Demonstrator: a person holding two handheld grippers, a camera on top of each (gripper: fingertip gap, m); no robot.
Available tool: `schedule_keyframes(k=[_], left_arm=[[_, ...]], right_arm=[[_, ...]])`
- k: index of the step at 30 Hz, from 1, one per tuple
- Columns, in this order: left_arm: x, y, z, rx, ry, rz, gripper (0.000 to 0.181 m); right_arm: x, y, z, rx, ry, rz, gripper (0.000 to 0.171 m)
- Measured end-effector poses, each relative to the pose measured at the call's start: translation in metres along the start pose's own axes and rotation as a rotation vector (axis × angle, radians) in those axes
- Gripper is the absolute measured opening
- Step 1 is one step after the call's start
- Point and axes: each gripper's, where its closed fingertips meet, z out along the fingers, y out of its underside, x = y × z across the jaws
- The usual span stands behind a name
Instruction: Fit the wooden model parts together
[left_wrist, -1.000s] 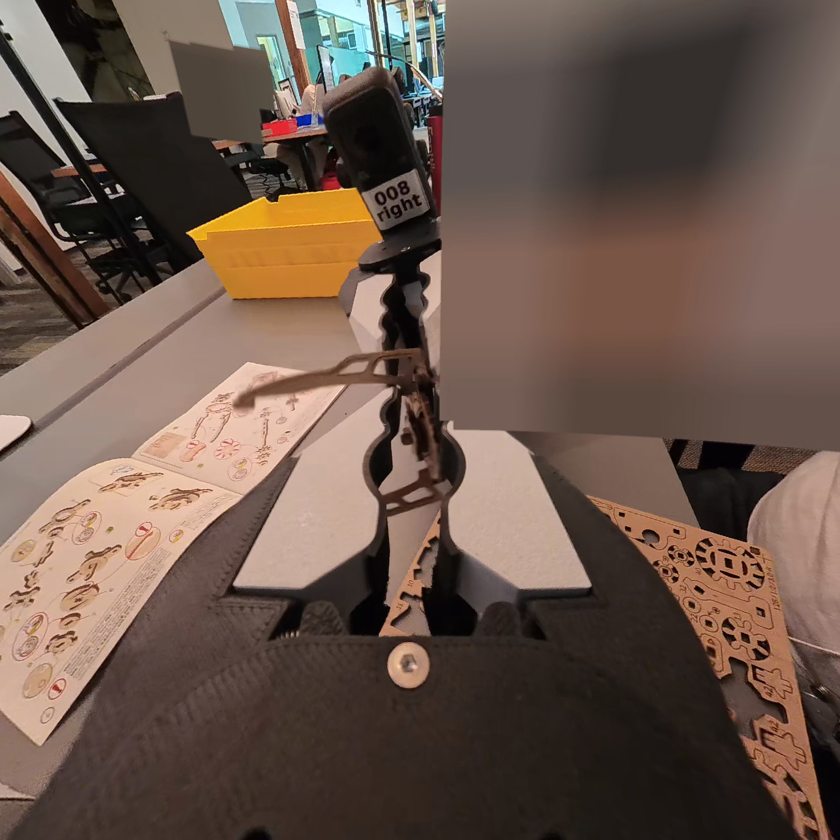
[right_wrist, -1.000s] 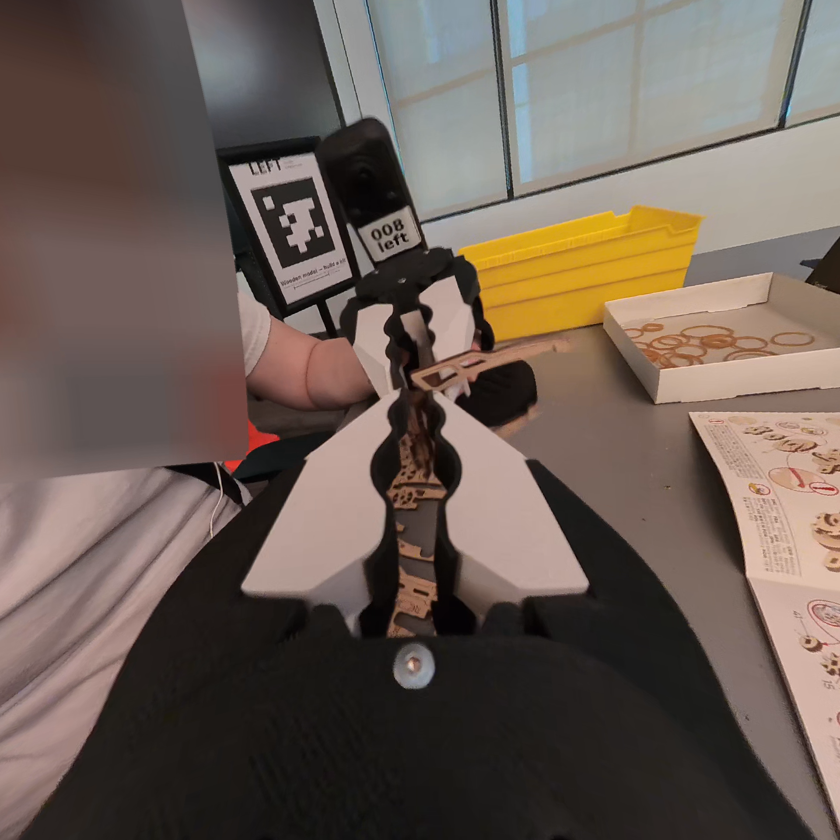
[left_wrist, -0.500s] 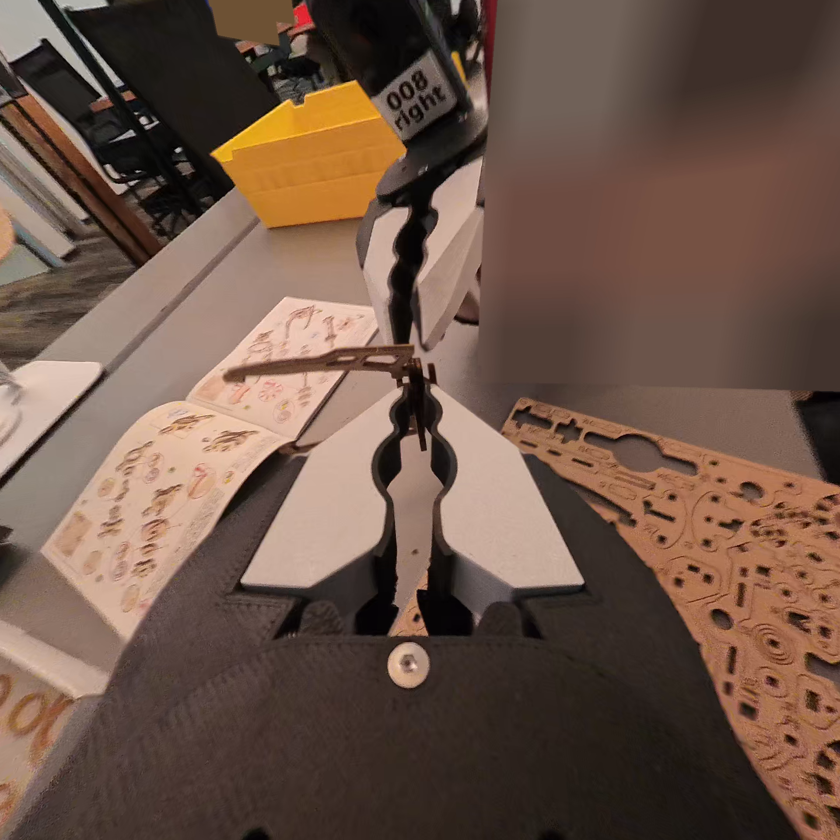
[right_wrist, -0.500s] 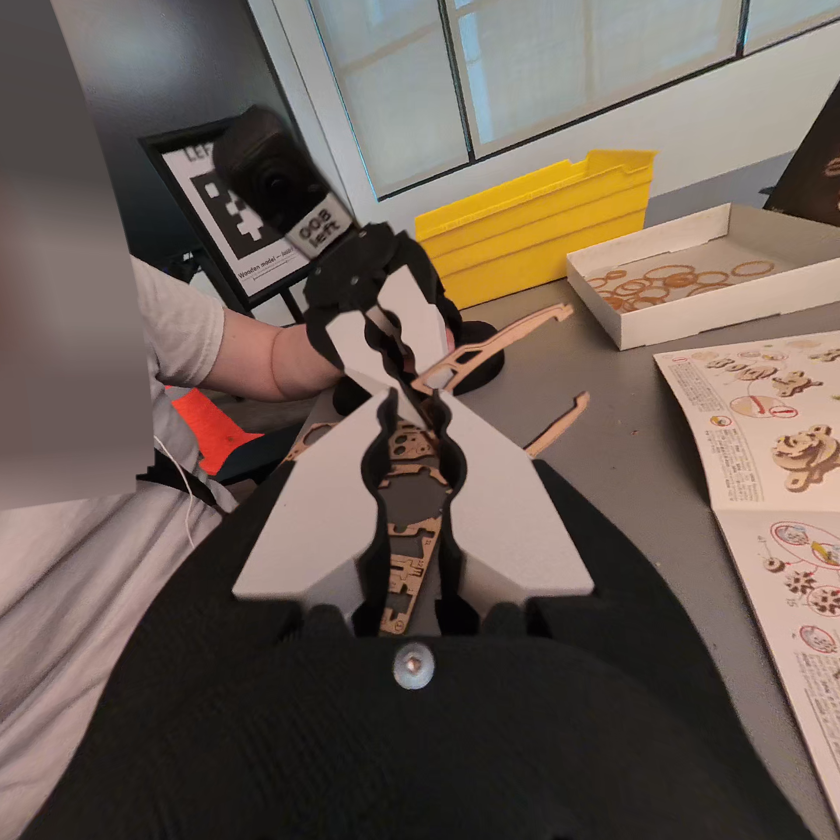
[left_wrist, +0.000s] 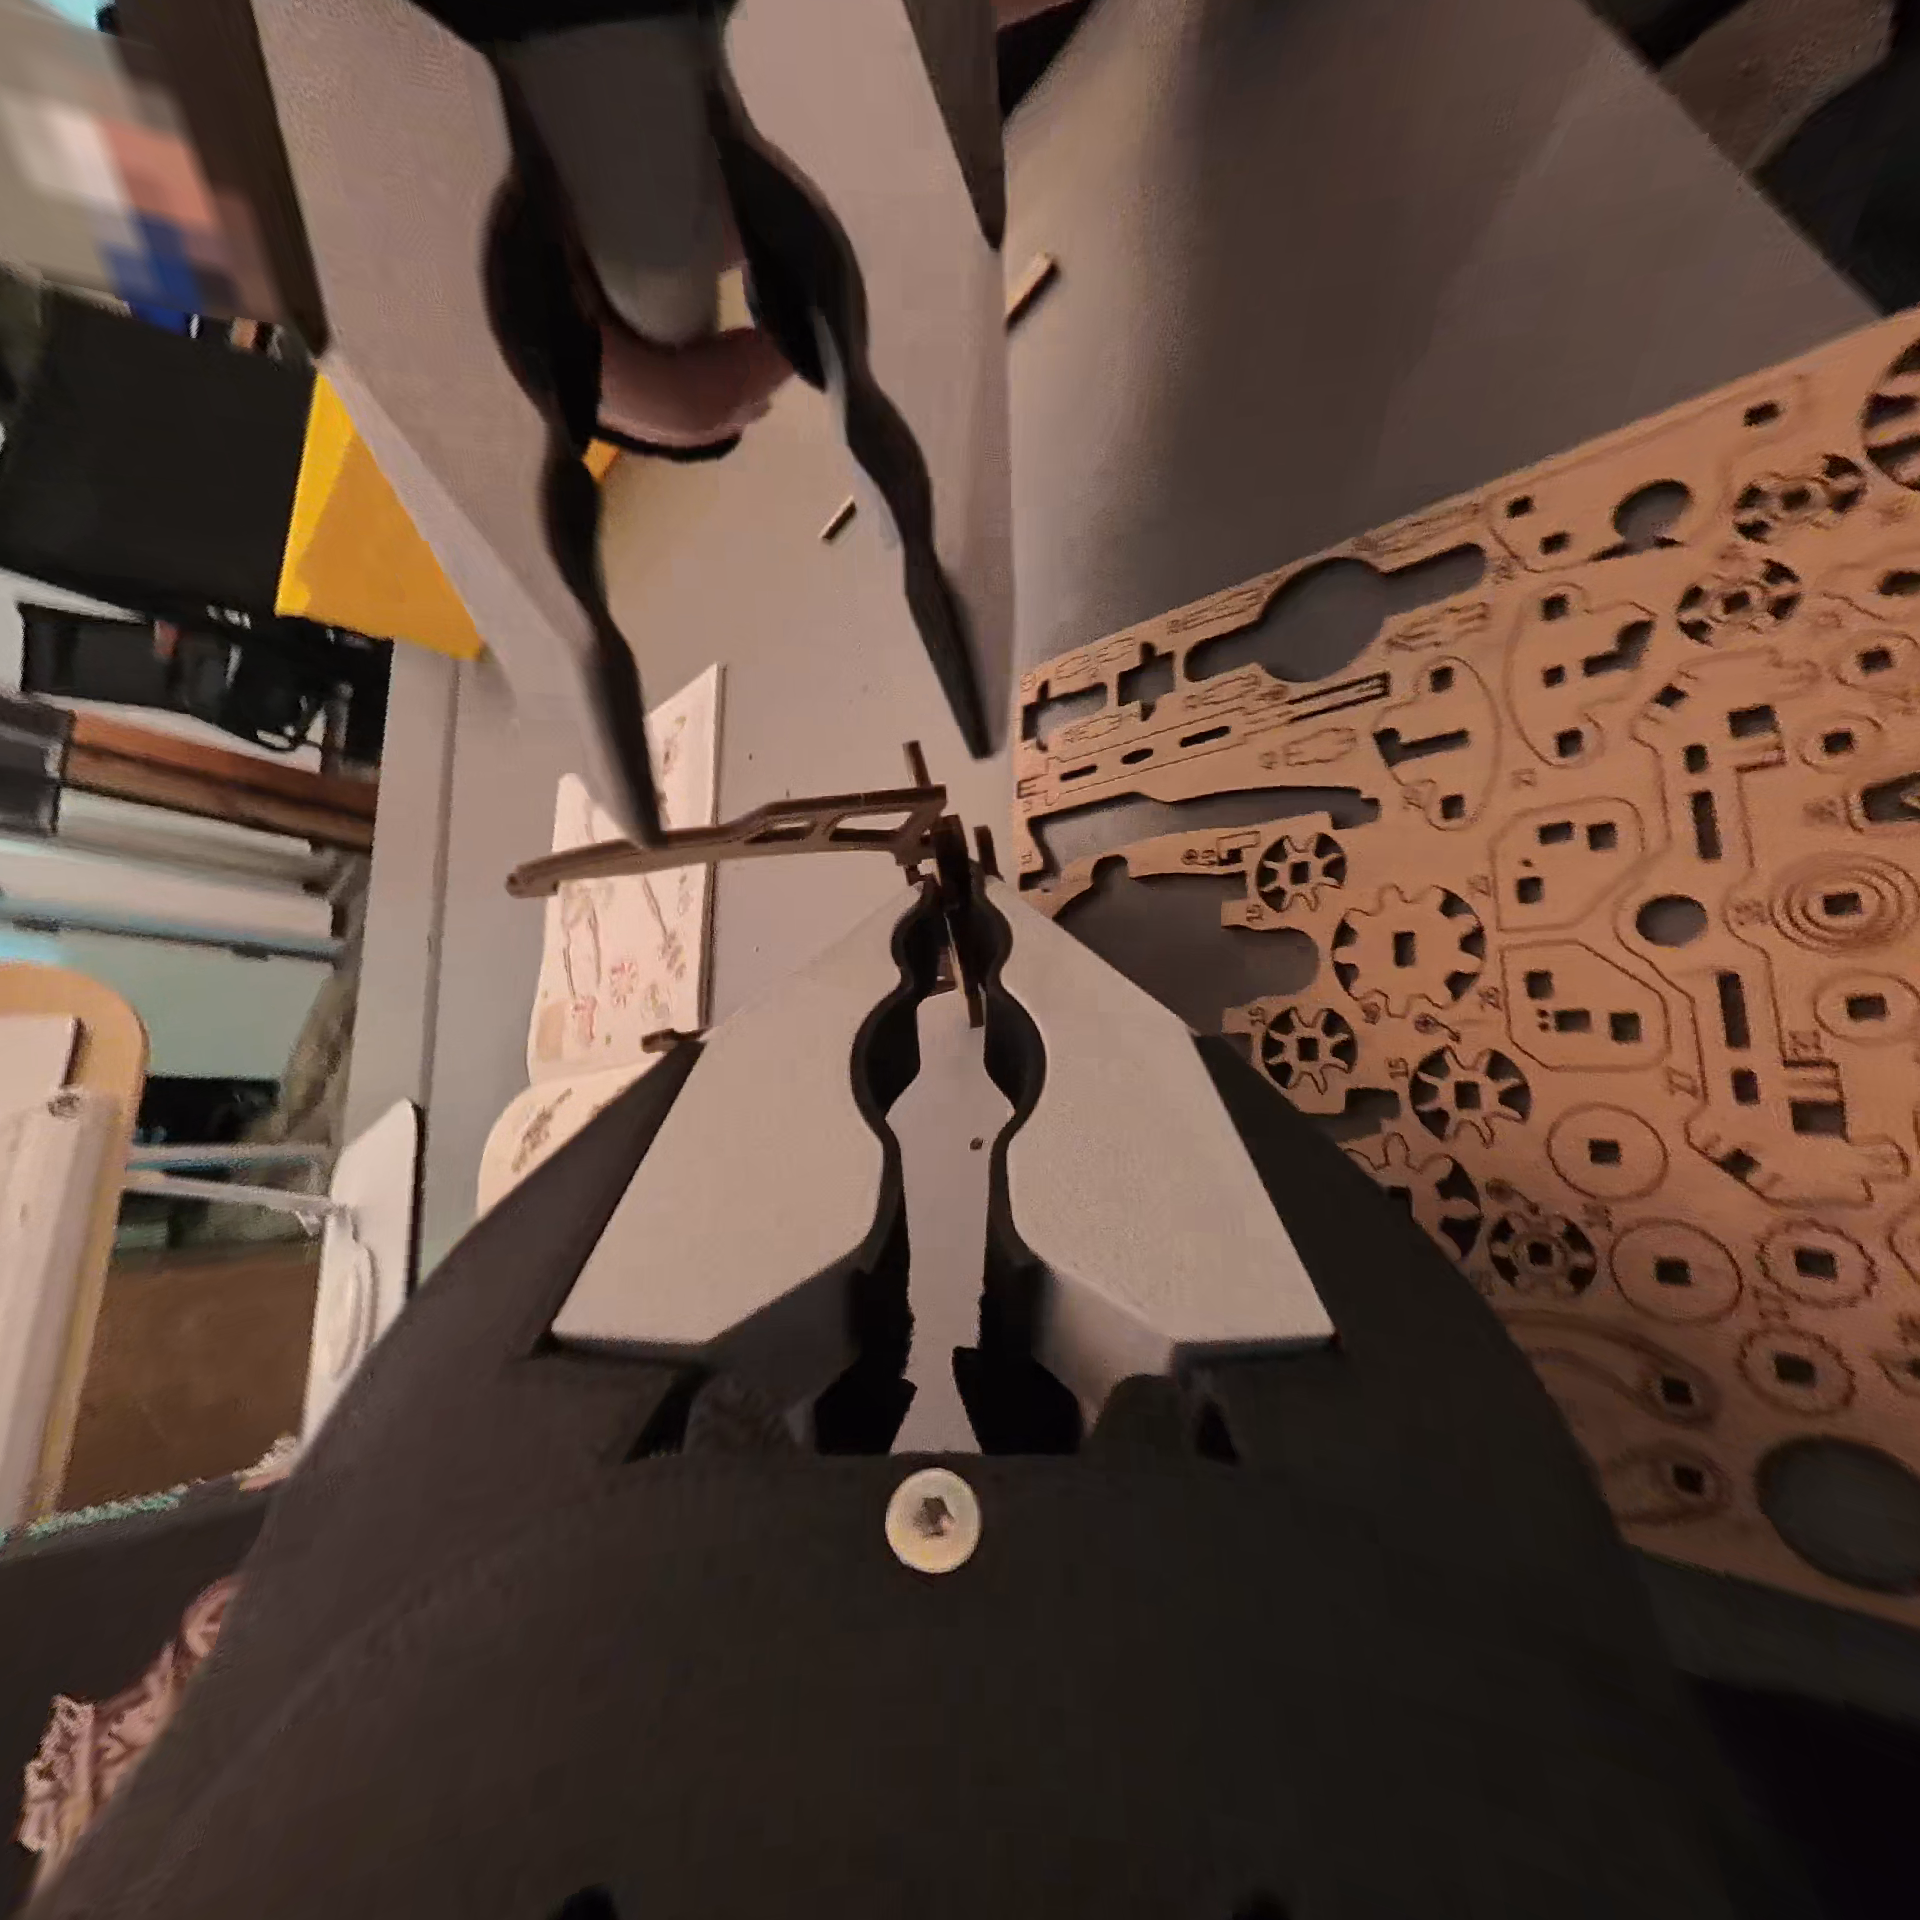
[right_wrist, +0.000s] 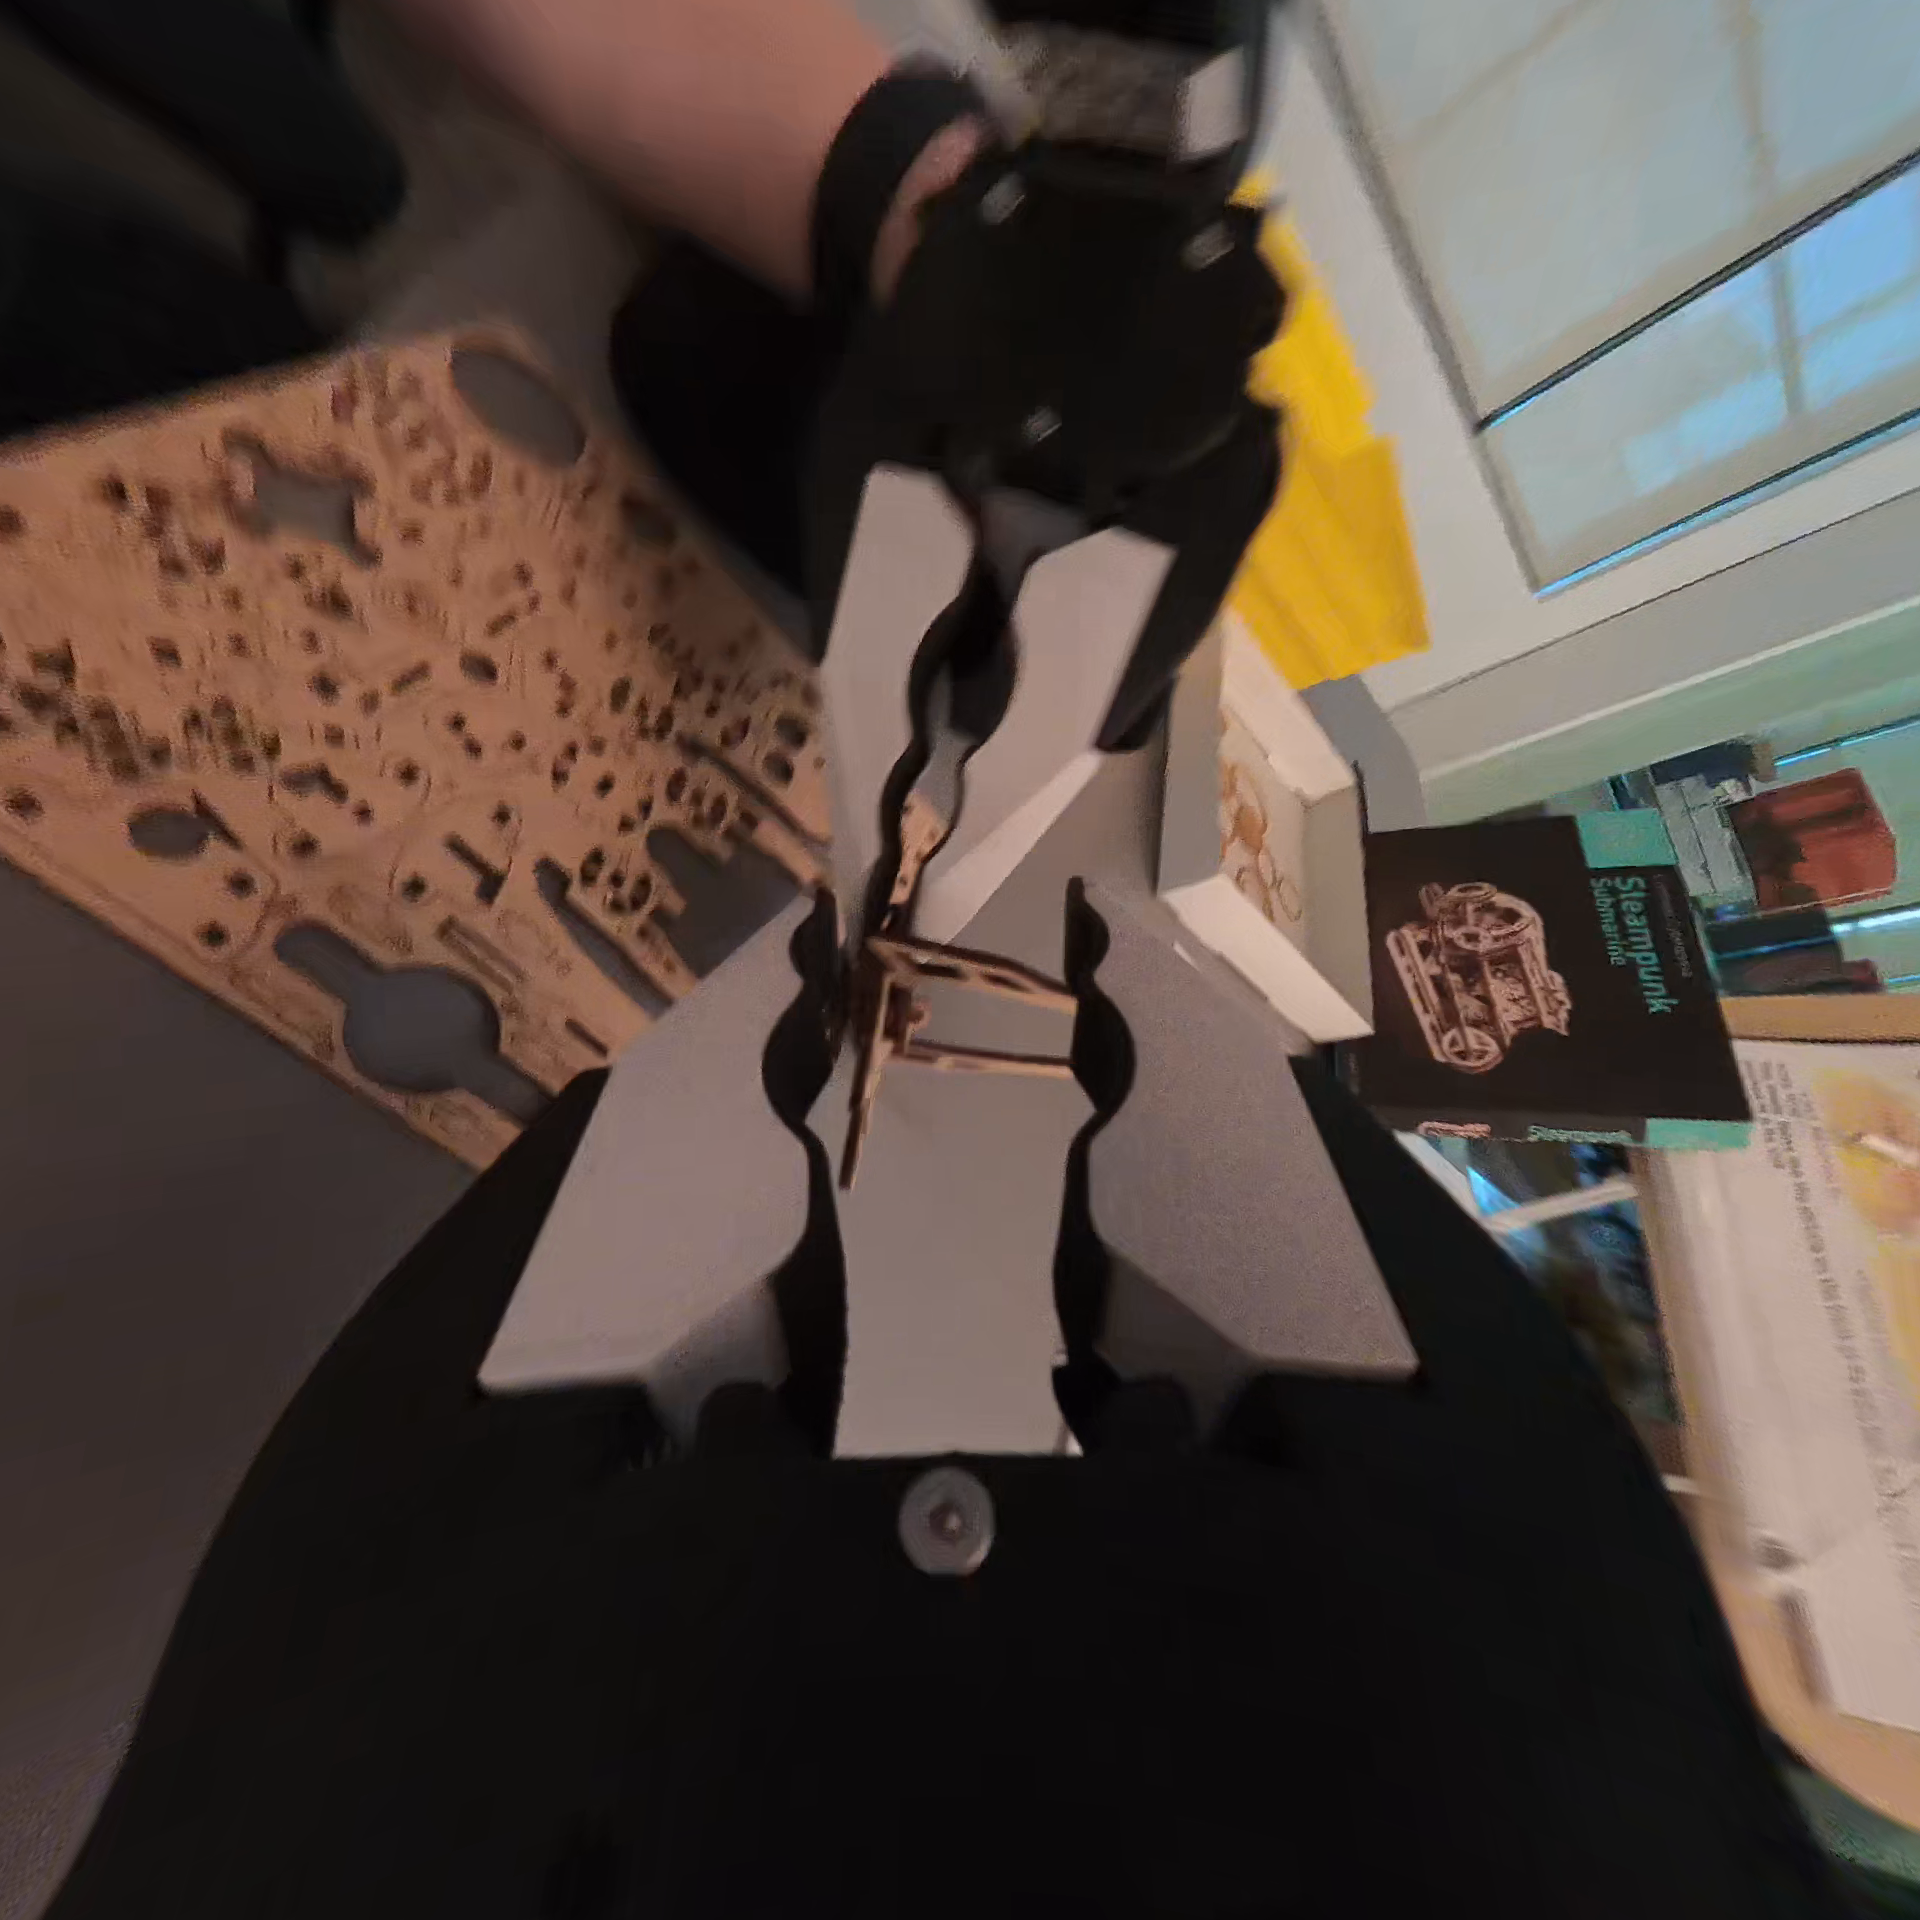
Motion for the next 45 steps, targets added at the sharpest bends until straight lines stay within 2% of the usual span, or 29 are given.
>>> schedule_keyframes(k=[5, 9, 13, 14, 16, 19, 21, 23, 26, 30, 33, 37, 41, 45], left_arm=[[0.003, 0.005, -0.004, -0.063, 0.017, 0.13, 0.002], [0.001, 0.009, -0.002, -0.171, 0.02, 0.278, 0.003], [0.002, -0.01, -0.004, -0.105, 0.039, 0.246, 0.003], [-0.001, -0.014, -0.006, -0.088, 0.022, 0.229, 0.003], [-0.011, -0.016, -0.01, -0.066, -0.022, 0.172, 0.013], [-0.039, -0.015, -0.024, 0.012, -0.144, -0.021, 0.024], [-0.057, -0.017, -0.044, 0.105, -0.196, -0.188, 0.024], [-0.073, -0.034, -0.067, 0.27, -0.222, -0.386, 0.021], [-0.086, -0.053, -0.08, 0.401, -0.23, -0.589, 0.023], [-0.083, -0.066, -0.067, 0.376, -0.241, -0.621, 0.024], [-0.071, -0.068, -0.047, 0.282, -0.231, -0.484, 0.024], [-0.057, -0.071, -0.036, 0.23, -0.173, -0.354, 0.001], [-0.052, -0.067, -0.03, 0.167, -0.138, -0.319, 0.014], [-0.059, -0.076, -0.036, 0.199, -0.168, -0.279, 0.005]], right_arm=[[-0.012, 0.019, 0.002, -0.369, -0.169, -0.357, 0.032], [-0.014, 0.021, -0.003, -0.5, -0.338, -0.501, 0.019], [-0.004, 0.034, -0.003, -0.631, -0.32, -0.562, 0.013], [-0.006, 0.036, -0.004, -0.632, -0.327, -0.537, 0.001], [-0.009, 0.037, -0.006, -0.6, -0.299, -0.372, 0.0], [0.002, 0.036, -0.012, -0.468, -0.173, 0.027, 0.0], [0.015, 0.036, -0.019, -0.333, -0.047, 0.307, 0.0], [0.025, 0.031, -0.027, -0.176, 0.043, 0.547, 0.0], [0.038, 0.021, -0.038, -0.011, 0.171, 0.739, 0.0], [0.041, 0.001, -0.042, 0.081, 0.228, 0.745, 0.0], [0.038, -0.006, -0.038, 0.102, 0.223, 0.727, 0.0], [0.03, -0.004, -0.039, 0.109, 0.207, 0.711, 0.0], [0.022, -0.001, -0.043, 0.073, 0.189, 0.679, 0.0], [0.023, -0.006, -0.049, 0.049, 0.174, 0.651, 0.0]])
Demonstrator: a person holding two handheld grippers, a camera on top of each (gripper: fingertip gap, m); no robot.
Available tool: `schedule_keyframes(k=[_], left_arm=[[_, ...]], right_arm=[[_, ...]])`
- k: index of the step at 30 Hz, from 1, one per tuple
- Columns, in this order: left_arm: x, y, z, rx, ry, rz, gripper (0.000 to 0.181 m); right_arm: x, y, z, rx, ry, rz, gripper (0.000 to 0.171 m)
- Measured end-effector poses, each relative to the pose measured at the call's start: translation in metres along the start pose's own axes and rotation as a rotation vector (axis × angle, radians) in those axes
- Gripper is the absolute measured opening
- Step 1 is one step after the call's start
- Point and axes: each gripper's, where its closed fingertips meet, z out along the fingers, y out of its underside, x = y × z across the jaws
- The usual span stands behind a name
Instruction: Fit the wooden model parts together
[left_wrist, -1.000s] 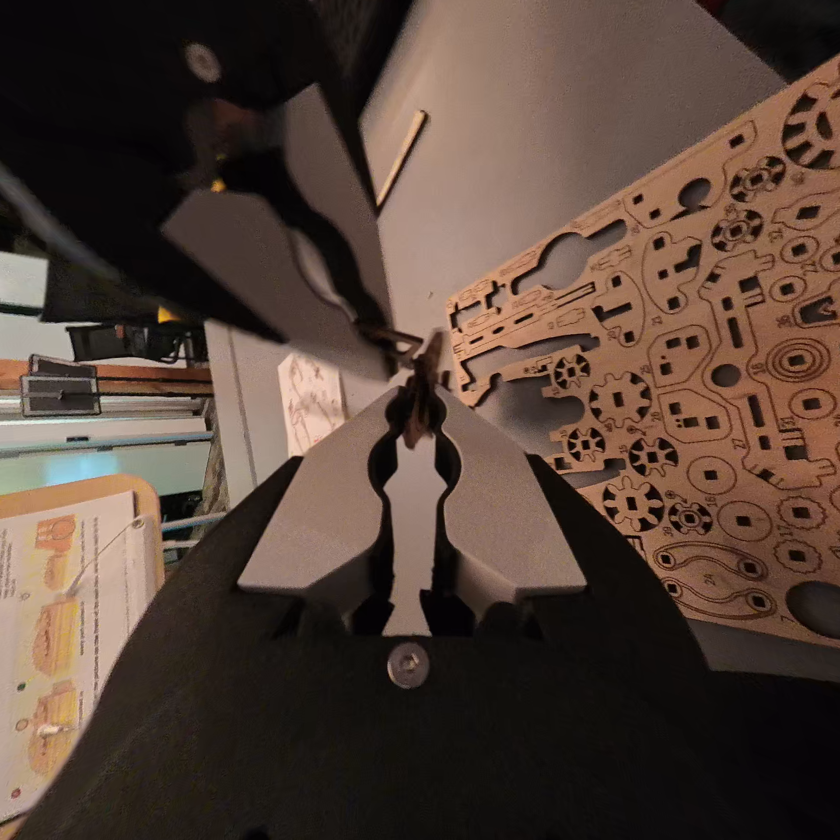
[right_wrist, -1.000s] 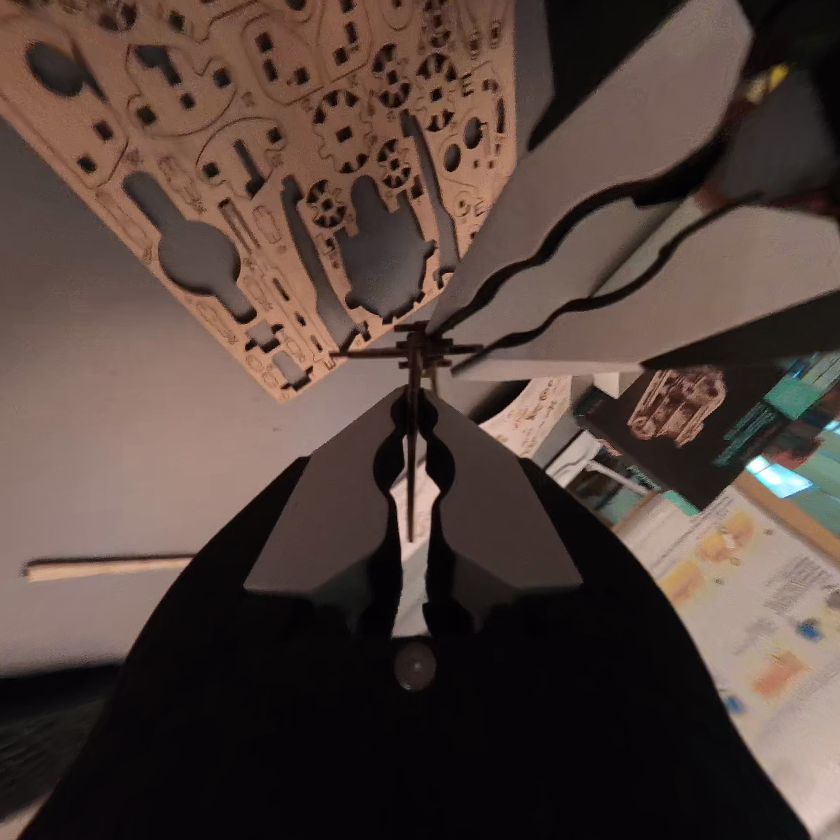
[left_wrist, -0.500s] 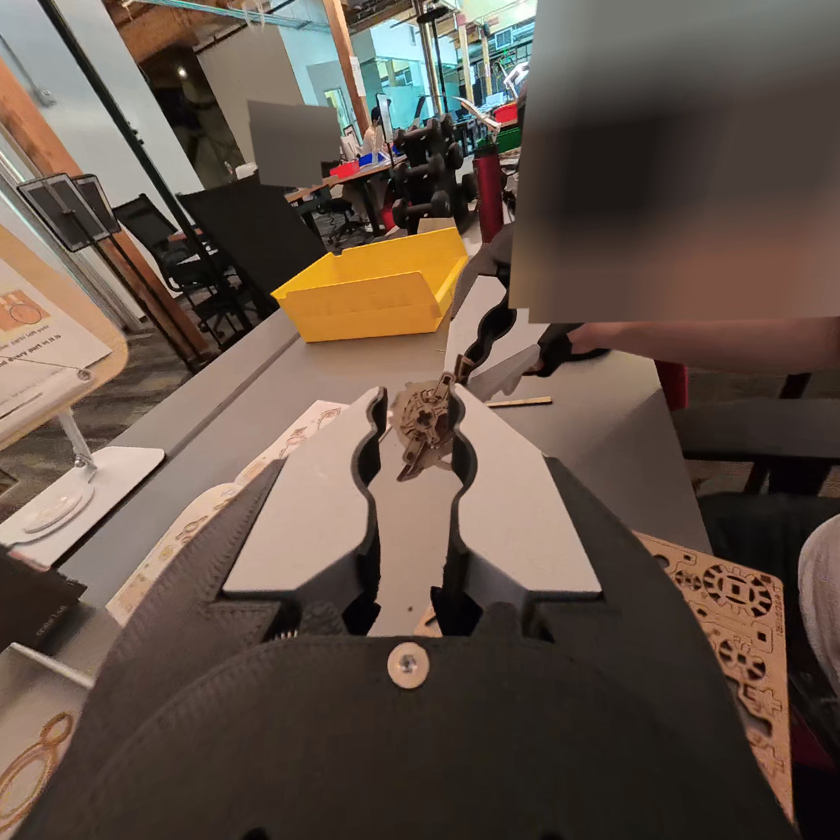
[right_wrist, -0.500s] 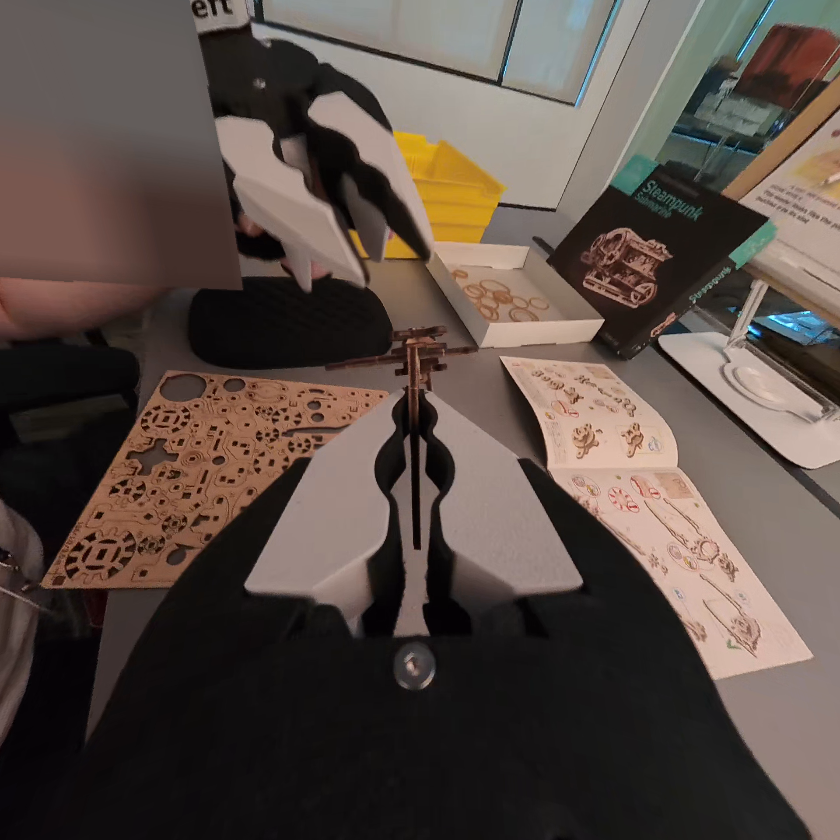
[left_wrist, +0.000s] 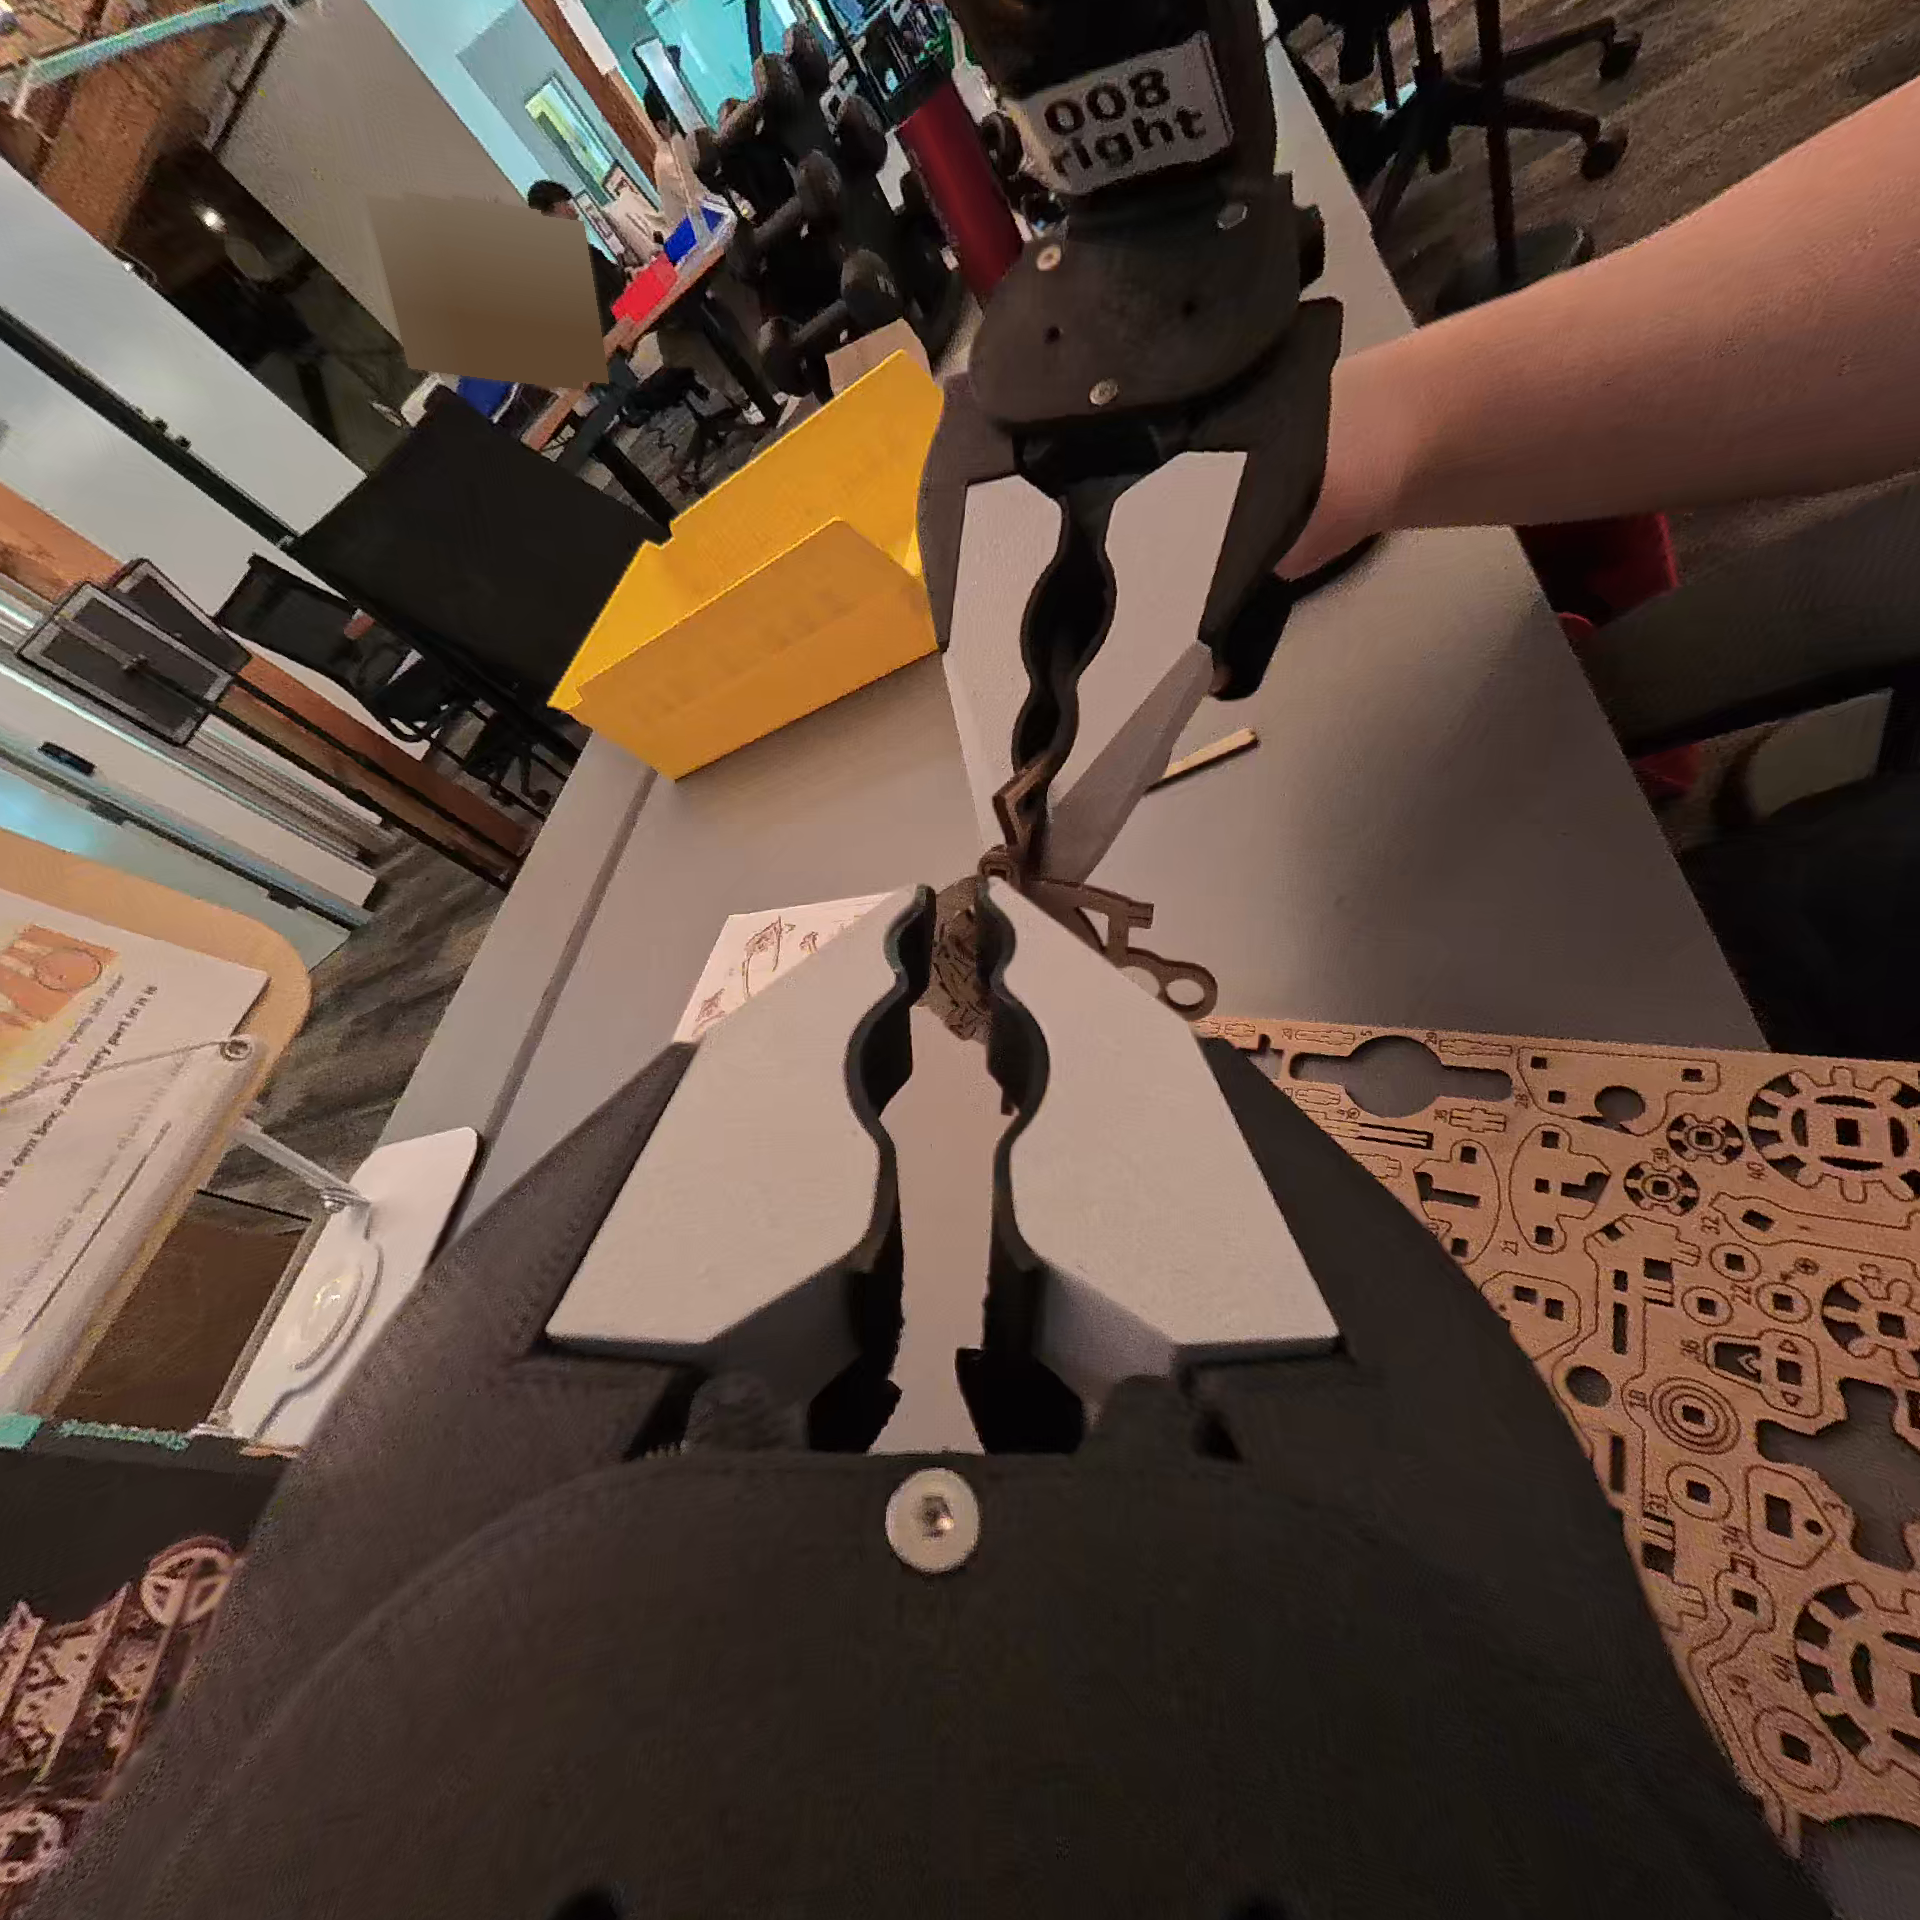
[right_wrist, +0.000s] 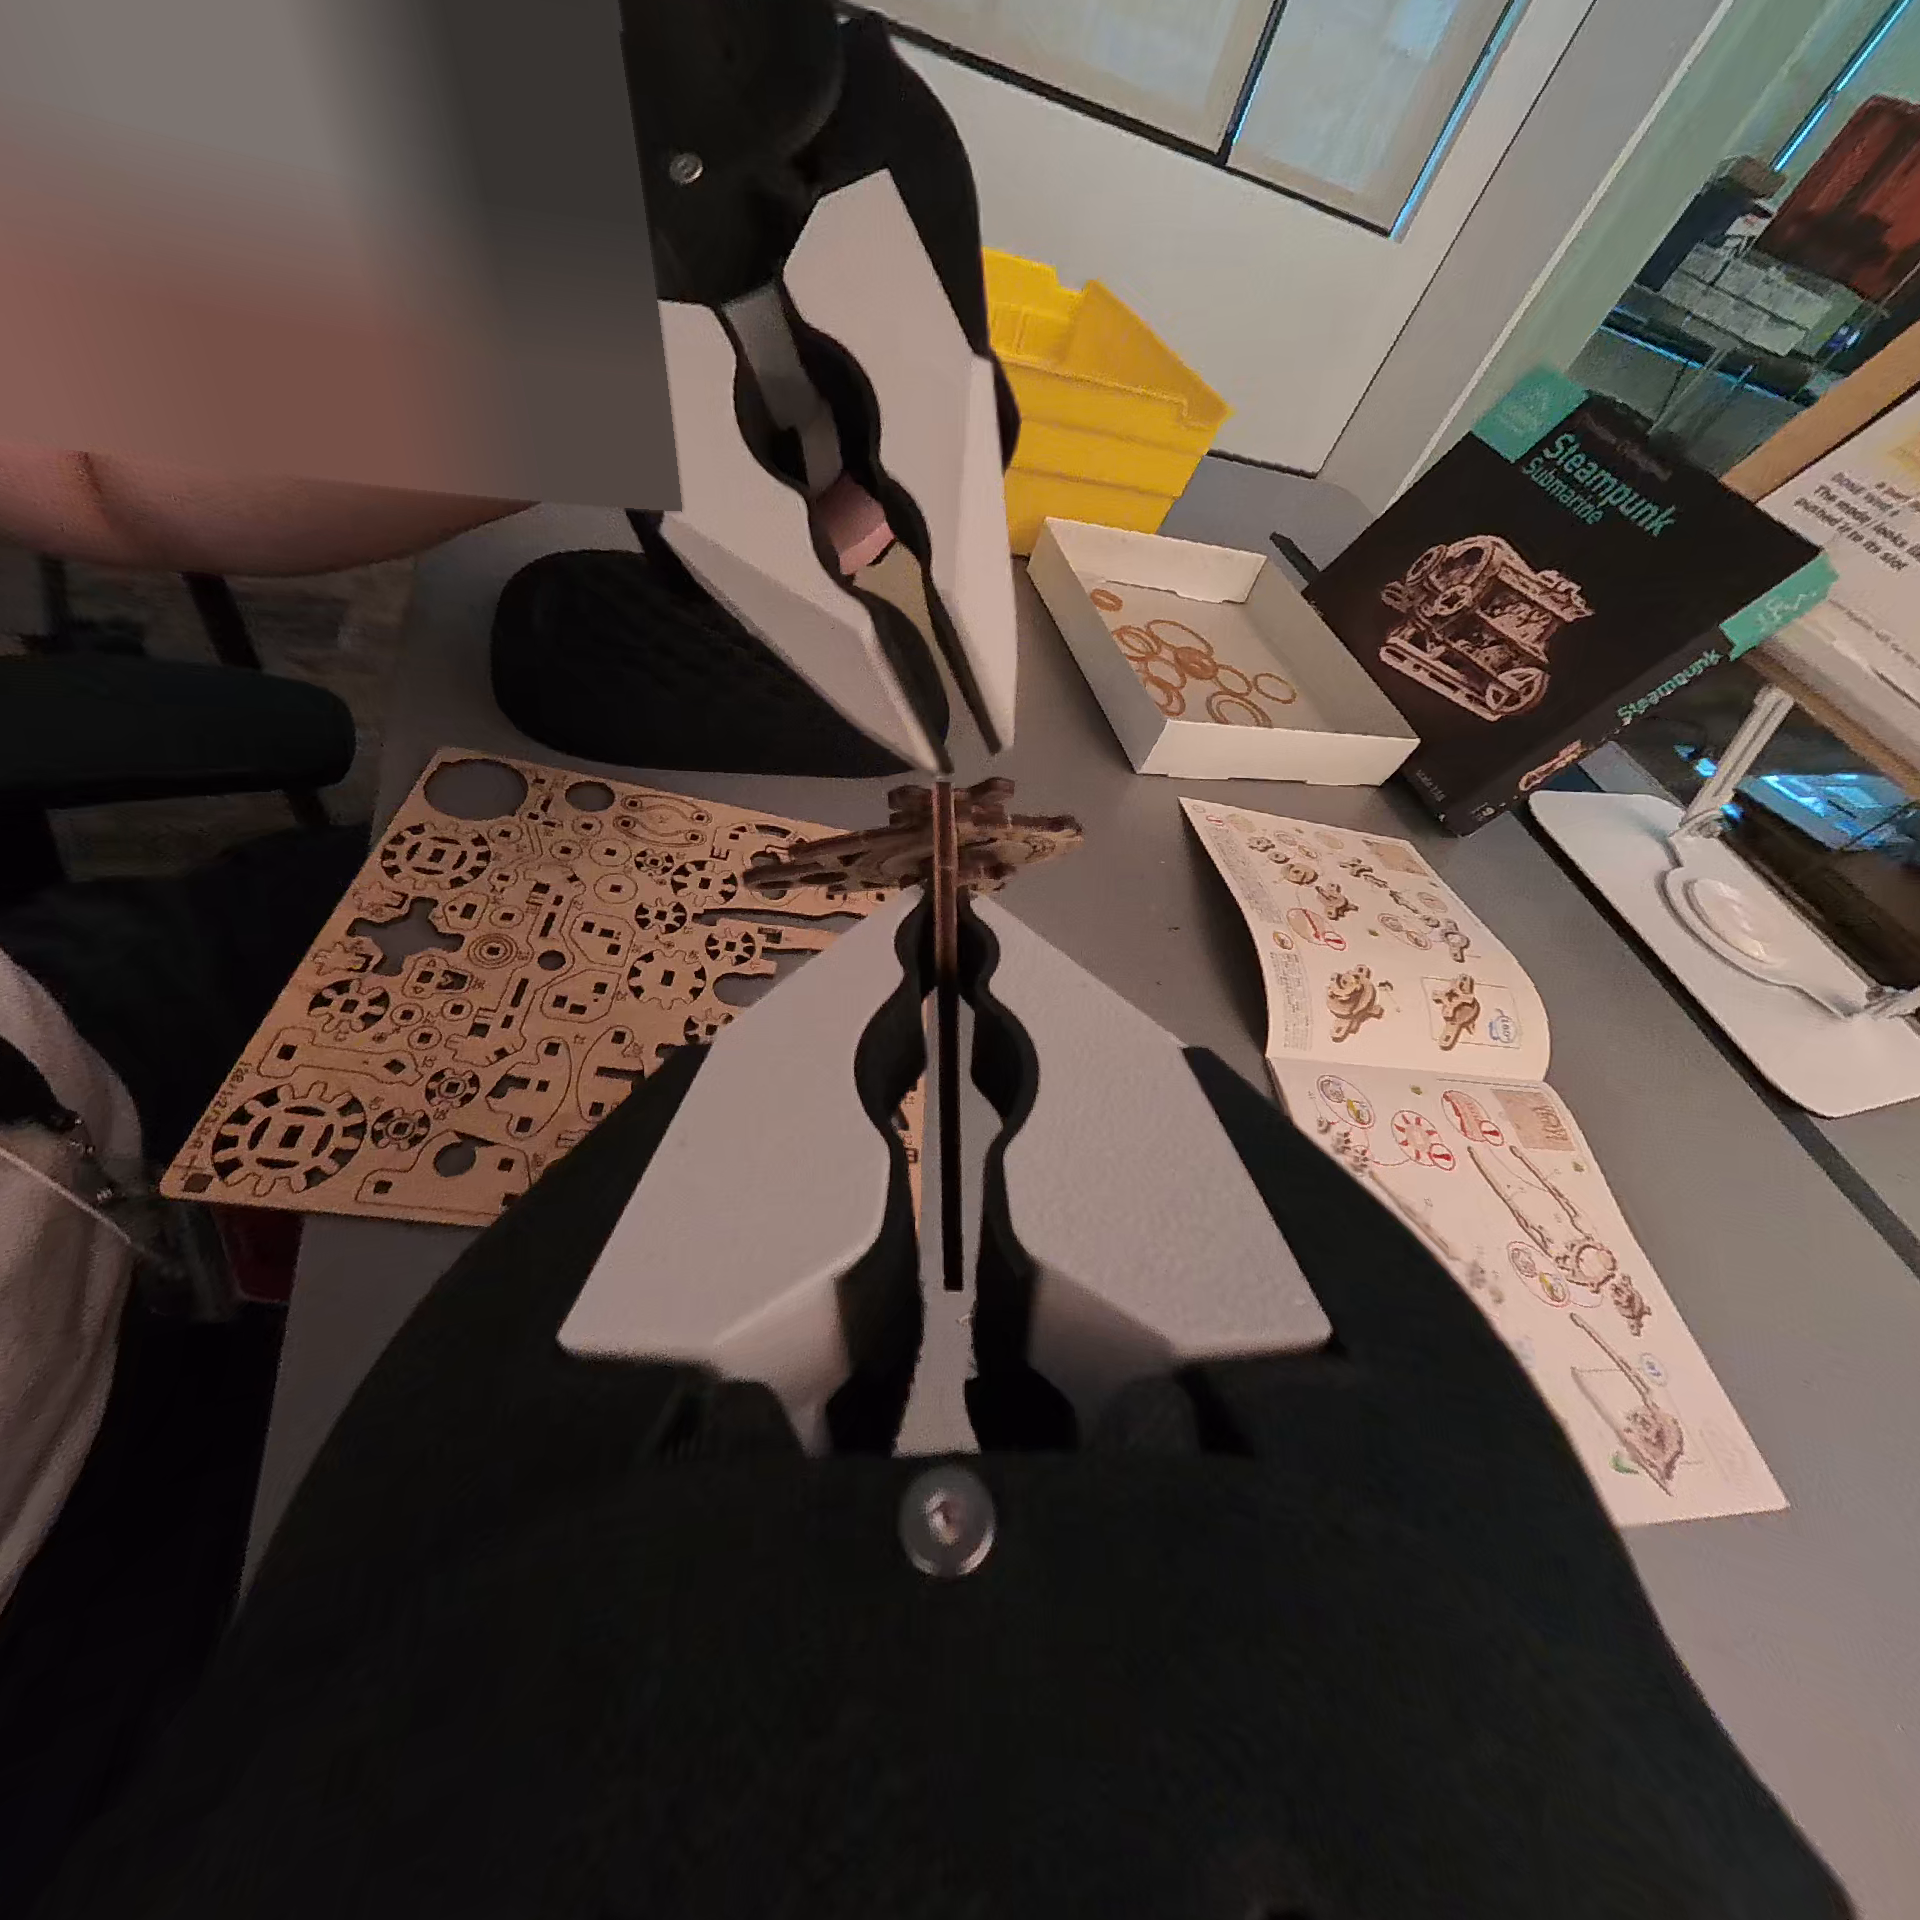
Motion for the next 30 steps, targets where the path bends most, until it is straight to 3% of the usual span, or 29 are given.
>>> schedule_keyframes(k=[8, 16, 30], left_arm=[[0.013, -0.009, 0.001, -0.016, 0.12, 0.041, 0.0], [0.017, -0.025, -0.003, 0.036, 0.205, -0.031, 0.014], [0.016, -0.045, -0.009, 0.087, 0.165, -0.03, 0.006]], right_arm=[[-0.008, -0.007, -0.008, -0.088, -0.078, -0.034, 0.0], [-0.008, -0.017, -0.015, -0.104, -0.096, -0.062, 0.0], [-0.017, -0.034, -0.023, -0.072, -0.078, -0.106, 0.0]])
